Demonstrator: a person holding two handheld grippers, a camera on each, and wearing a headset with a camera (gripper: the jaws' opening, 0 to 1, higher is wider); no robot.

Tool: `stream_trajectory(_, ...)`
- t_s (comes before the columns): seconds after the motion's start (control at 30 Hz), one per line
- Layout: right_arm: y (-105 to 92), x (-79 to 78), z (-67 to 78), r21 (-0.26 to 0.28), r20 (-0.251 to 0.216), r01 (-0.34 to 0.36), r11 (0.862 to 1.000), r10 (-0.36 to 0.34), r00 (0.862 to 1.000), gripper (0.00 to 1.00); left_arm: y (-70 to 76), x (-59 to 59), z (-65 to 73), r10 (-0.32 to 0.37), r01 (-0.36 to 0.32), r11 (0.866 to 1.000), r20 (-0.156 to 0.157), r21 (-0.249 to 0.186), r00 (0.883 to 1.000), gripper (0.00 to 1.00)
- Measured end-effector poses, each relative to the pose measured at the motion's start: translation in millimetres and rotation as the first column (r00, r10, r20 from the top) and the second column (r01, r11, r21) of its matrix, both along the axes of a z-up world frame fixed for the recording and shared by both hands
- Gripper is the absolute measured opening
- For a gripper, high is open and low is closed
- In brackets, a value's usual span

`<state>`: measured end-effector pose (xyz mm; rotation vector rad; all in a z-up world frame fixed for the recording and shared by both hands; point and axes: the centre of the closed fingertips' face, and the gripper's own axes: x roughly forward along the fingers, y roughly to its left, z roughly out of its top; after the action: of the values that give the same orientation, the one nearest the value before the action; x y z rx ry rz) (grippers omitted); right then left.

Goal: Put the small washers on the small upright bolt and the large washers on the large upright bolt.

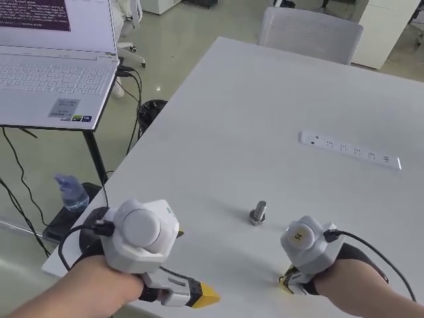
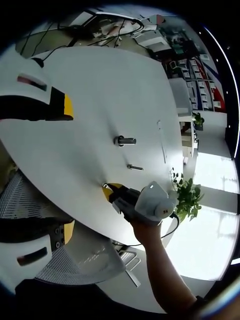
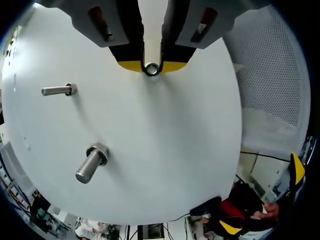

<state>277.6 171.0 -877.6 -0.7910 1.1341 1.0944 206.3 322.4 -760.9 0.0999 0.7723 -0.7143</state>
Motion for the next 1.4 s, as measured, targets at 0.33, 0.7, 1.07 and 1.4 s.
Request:
stream_trajectory(0.33,-9.8,6.7,11.5,0.000,-0.002,0.024,1.000,-0.024,1.000,0.11,-3.6,5.3,2.2,-0.006,0.006,1.000,0.016,-0.003,1.000,0.81)
stream_trajectory(0.7,-32.0,18.4,24.9,-0.013,0.020,0.029,0.999,-0.029,0.999,0.11,-3.9,7.1,2.5,-0.002,0.002,1.000,0.021,-0.002,1.000,0.83)
stream_trajectory(1.07,-51.4,47.0,43.3,0.015,0.032,0.053,0.998,-0.053,0.998,0.11,-2.6,9.5,5.5,0.004,-0.003,1.000,0.040,-0.013,0.999,0.85)
stream_trajectory(1.4,-64.4,71.5,51.3,0.017,0.043,0.084,0.996,-0.085,0.995,0.11,-2.2,9.5,6.1,0.007,-0.006,1.000,0.046,-0.027,0.999,0.87)
